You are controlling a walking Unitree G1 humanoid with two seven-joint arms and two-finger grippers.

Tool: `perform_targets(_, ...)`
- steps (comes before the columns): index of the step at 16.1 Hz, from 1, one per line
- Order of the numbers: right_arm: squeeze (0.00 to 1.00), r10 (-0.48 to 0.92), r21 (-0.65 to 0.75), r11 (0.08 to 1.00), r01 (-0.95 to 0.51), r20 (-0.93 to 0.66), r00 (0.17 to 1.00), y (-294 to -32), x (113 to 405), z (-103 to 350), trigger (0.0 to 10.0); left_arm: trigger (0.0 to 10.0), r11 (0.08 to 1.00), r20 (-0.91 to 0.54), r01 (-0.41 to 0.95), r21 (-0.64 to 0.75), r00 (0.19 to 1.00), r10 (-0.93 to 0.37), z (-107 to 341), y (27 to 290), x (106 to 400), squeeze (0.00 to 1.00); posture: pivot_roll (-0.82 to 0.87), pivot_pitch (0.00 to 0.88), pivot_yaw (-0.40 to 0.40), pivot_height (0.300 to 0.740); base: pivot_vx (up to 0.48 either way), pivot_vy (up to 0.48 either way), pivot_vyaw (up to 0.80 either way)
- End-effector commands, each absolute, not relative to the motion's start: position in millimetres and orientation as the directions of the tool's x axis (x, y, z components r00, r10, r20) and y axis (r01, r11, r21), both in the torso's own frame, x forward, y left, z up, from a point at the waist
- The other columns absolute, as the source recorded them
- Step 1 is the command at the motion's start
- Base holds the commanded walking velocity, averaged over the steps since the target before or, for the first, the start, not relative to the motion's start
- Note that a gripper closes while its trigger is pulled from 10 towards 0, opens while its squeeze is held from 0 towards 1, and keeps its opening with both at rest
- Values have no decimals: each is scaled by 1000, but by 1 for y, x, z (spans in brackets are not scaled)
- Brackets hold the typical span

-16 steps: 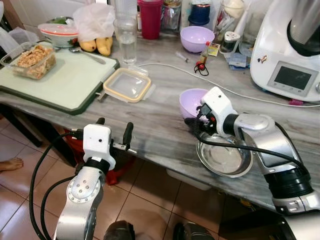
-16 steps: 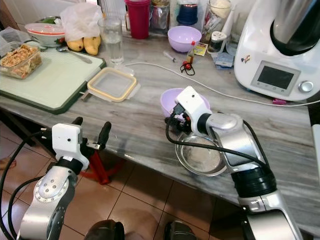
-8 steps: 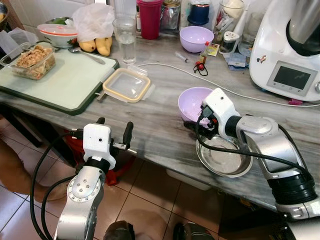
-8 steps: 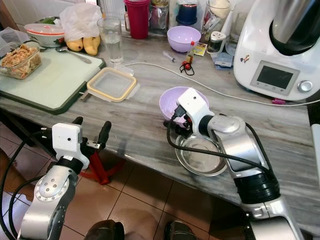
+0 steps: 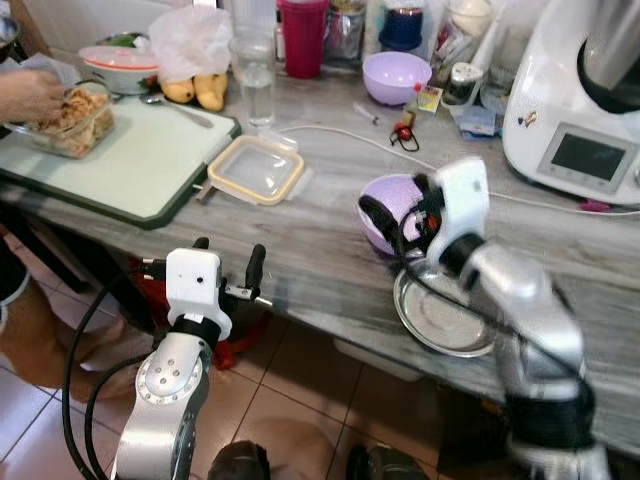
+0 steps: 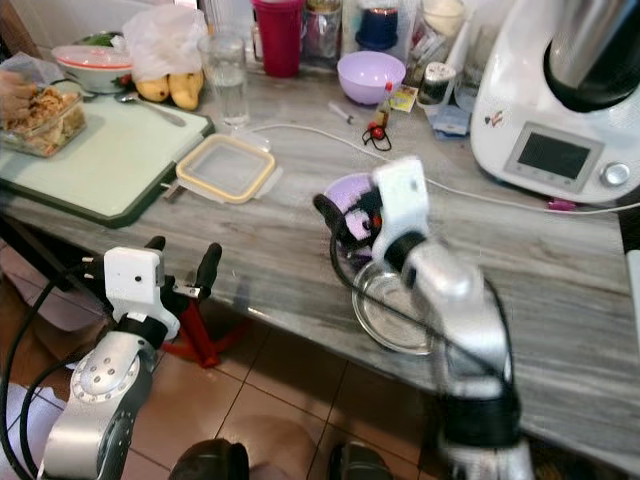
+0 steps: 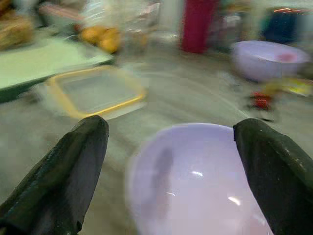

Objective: Setting the table

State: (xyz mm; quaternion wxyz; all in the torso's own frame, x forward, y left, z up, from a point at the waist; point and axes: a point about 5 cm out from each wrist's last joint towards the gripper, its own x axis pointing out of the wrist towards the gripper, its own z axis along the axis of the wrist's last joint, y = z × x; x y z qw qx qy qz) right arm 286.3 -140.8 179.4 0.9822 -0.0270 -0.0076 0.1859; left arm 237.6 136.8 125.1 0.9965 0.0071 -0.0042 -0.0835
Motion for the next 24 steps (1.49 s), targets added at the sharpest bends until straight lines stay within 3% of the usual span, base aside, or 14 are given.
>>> perform_targets(1,1000,272,-77,961,-265,102,957,-149,277,188,10000,10000,988,14,156,10,988,-156,128,139,238,0,31,68,-4,740,0,0,0)
perform_targets(2,0,197,-76,979,-188,129,972,-154,270,185,10000,10000,988,18,155,7,988,-155,130,140,239,0,29,66,-3,740,0,0,0)
perform_targets(6,0,54,-62,997,-50,64,996,-171,260,163,10000,10000,988,28,153,2,988,-153,132,139,242,0,20,62,1,740,0,0,-177)
perform_targets(13,0,59,-46,997,-56,84,995,-167,261,159,10000,10000,989,32,146,-1,989,-146,132,138,243,0,19,43,-5,740,-204,0,-745)
perform_targets(24,0,-71,-81,994,75,41,997,-180,267,148,10000,10000,988,33,152,3,988,-152,131,138,247,0,15,29,-4,740,-302,0,0)
